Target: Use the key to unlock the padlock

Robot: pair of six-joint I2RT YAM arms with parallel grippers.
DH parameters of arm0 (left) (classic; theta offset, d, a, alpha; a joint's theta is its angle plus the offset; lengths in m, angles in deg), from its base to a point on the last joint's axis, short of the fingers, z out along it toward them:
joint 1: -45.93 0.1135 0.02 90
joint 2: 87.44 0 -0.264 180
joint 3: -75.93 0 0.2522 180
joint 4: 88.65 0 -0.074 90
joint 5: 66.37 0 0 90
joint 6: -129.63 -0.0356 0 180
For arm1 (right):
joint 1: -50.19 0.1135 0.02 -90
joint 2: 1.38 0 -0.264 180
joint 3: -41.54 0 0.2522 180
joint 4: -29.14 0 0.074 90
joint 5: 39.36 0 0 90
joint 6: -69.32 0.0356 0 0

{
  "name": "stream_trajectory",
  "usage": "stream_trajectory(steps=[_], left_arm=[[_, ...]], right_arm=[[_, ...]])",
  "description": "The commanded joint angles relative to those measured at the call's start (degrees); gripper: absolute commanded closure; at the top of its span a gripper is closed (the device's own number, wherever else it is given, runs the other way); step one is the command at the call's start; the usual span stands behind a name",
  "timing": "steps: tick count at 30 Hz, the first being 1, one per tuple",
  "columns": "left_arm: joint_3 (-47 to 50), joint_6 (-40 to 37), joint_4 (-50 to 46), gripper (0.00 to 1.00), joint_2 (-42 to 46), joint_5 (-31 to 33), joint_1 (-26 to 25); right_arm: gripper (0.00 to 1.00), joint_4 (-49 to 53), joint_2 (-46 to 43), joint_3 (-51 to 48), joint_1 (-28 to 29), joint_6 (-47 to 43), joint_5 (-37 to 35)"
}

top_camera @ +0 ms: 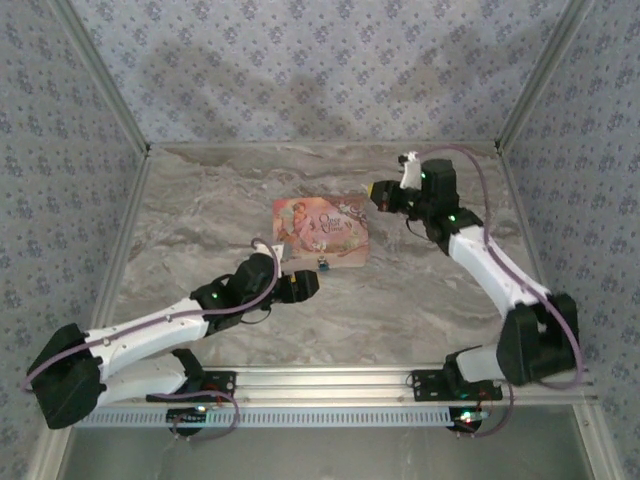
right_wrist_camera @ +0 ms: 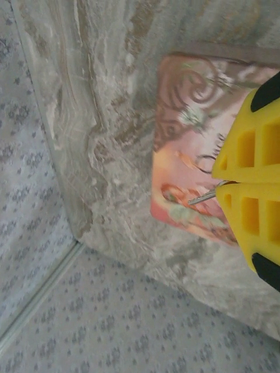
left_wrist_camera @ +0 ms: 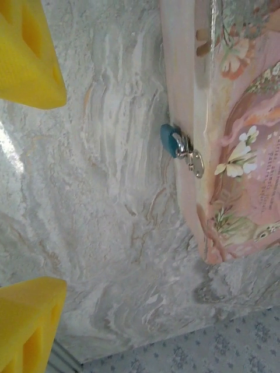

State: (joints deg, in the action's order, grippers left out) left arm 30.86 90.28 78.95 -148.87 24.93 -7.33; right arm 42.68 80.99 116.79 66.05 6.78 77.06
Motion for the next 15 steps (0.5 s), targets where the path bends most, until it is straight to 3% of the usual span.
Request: stream_trajectory(steps=[1, 9, 15], left_arm=[[1.1, 0.2, 6.1, 0.24, -1.0, 4.4, -1.2], [5.2, -1.0, 14.9, 0.18, -3.0, 8.7, -1.9], [3.5, -3.9, 15.2, 0.14, -5.2, 10.2, -1.8]], right_arm=[[1.0, -1.2, 8.3, 7.6, -0.6, -1.8, 0.1], [1.0, 2.7, 29.1, 25.1, -0.1, -0.8, -0.4], [1.0, 5.9, 37.9, 31.5, 0.5, -0.6, -1.7]])
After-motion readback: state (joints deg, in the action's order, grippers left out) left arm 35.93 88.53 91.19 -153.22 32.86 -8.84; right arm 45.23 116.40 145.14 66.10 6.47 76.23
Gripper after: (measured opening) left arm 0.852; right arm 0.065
